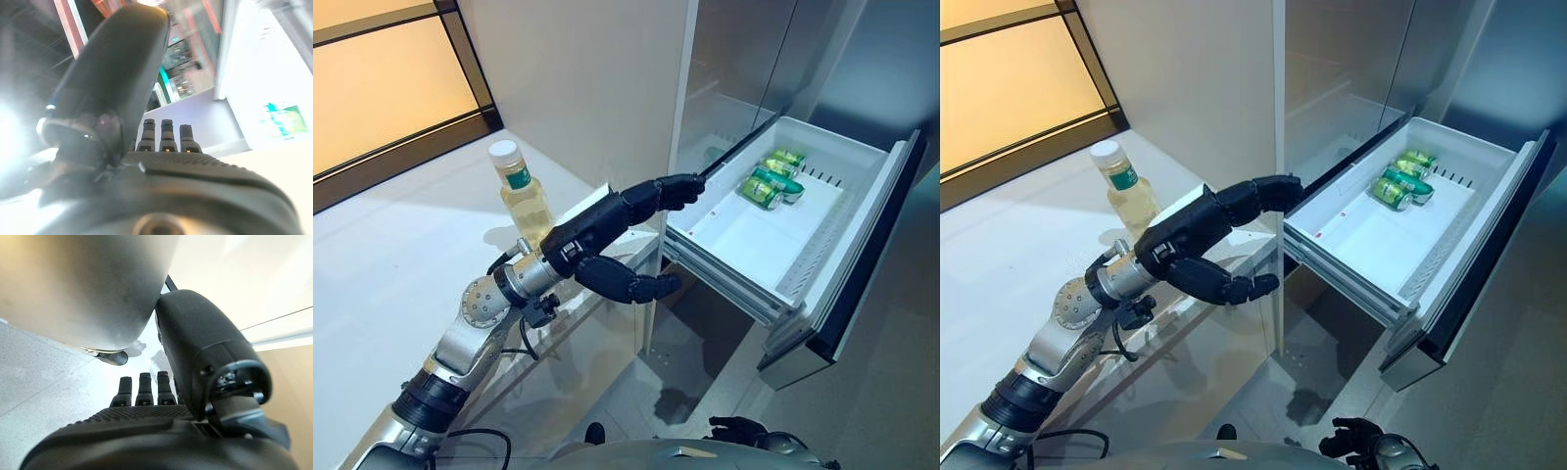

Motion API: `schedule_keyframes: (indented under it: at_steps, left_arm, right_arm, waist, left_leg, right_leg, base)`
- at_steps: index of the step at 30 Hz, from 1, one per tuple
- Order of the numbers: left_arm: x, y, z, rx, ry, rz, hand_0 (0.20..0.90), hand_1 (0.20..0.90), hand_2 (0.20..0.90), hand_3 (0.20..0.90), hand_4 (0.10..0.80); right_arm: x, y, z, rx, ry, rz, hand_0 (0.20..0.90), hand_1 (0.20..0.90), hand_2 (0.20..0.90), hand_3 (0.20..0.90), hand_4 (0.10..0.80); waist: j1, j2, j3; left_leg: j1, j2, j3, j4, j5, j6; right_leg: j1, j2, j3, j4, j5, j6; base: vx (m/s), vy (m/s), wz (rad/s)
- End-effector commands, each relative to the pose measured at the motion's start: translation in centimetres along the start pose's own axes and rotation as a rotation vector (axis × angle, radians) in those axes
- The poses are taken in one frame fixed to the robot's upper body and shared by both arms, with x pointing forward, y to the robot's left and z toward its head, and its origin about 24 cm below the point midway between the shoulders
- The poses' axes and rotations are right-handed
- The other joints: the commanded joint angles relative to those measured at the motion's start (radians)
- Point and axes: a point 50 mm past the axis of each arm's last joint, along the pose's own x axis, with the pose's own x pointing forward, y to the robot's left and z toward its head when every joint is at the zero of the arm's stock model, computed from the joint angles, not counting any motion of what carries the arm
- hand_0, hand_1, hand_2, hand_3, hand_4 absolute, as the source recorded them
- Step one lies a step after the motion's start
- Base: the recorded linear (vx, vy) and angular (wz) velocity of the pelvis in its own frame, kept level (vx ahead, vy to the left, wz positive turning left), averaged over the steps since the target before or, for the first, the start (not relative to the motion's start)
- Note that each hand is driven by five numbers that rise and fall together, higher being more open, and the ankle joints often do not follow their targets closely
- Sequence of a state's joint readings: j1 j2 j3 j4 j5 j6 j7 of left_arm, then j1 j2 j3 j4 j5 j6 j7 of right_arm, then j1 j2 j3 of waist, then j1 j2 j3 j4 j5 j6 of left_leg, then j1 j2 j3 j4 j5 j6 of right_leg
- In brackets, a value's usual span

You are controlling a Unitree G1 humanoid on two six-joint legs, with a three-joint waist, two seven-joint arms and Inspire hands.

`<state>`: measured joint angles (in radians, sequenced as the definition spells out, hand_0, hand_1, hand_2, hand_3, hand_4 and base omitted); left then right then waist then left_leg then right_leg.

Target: Put drinks into fridge and close the fridge

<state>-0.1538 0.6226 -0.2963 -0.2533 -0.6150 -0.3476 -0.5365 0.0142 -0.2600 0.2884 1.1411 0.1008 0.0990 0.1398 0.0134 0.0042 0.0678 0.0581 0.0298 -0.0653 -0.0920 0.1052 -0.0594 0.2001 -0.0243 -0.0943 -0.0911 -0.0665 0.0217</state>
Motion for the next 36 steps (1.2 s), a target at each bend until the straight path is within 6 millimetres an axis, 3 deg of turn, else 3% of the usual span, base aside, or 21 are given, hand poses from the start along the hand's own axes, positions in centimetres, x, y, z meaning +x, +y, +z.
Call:
schedule_keyframes:
  at_steps: [1,7,20,31,36]
  left_arm:
    - [1.3,1.6,5.3,0.010,-0.358,0.016,0.900,0.900,0.900,0.900,0.800]
    - [0.8,2.0,6.5,-0.054,-0.500,0.024,0.900,0.900,0.900,0.900,0.800]
    - [-1.3,3.5,9.4,0.023,-0.746,0.176,0.900,0.900,0.900,0.900,0.800]
    - [-4.4,5.2,11.7,0.421,-0.745,0.656,0.900,0.900,0.900,0.900,0.800]
    - [-5.9,6.0,11.3,0.563,-0.661,0.871,0.900,0.900,0.900,0.900,0.800]
  right_arm:
    - [-0.2,-0.2,-1.1,0.022,0.026,-0.003,0.900,0.900,0.900,0.900,0.800]
    - [-0.2,0.0,-1.4,0.017,0.030,0.001,0.900,0.900,0.900,0.900,0.800]
    - [-0.2,0.8,-2.1,0.017,0.036,0.013,0.900,0.900,0.900,0.900,0.800]
    - [-0.2,1.1,-2.5,0.029,0.045,0.018,0.900,0.900,0.900,0.900,0.800]
    - [-0.2,1.2,-2.4,0.029,0.048,0.019,0.900,0.900,0.900,0.900,0.800]
  waist:
    - [0.008,-0.012,-0.016]
    - [0.005,-0.020,-0.018]
    - [0.008,-0.034,-0.031]
    - [0.025,-0.039,-0.042]
    - [0.034,-0.037,-0.043]
  left_leg:
    - [0.049,-0.089,0.016,0.005,-0.160,0.080]
    - [0.054,-0.090,0.011,0.005,-0.162,0.078]
    - [0.057,-0.095,-0.005,0.005,-0.170,0.075]
    - [0.049,-0.100,-0.024,0.005,-0.159,0.072]
    - [0.049,-0.101,-0.034,0.005,-0.157,0.070]
  right_leg:
    - [-0.081,0.021,-0.007,0.010,0.053,0.040]
    - [-0.076,0.021,-0.003,0.010,0.050,0.037]
    - [-0.070,0.021,-0.002,0.008,0.043,0.034]
    - [-0.072,0.020,-0.009,0.005,0.044,0.030]
    - [-0.070,0.018,-0.016,0.005,0.042,0.030]
  base:
    - [0.000,0.000,0.00]
    - [0.000,0.000,0.00]
    - [0.000,0.000,0.00]
    - [0.000,0.000,0.00]
    - [0.000,0.000,0.00]
